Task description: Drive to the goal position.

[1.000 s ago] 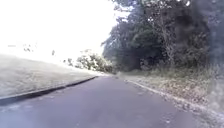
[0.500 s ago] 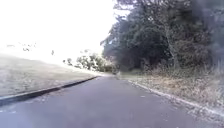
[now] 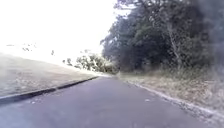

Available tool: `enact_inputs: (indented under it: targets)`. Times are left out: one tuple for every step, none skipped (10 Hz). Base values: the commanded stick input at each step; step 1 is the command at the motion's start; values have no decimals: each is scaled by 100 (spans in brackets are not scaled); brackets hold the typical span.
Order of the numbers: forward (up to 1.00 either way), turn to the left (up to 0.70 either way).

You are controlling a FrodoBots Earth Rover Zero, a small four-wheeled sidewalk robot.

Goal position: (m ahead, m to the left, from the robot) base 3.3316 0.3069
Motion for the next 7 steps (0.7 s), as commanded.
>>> enact_inputs:
  targets:
    - [70, 0]
    - [70, 0]
    - [70, 0]
    - [70, 0]
    - [70, 0]
    - [70, 0]
    - [70, 0]
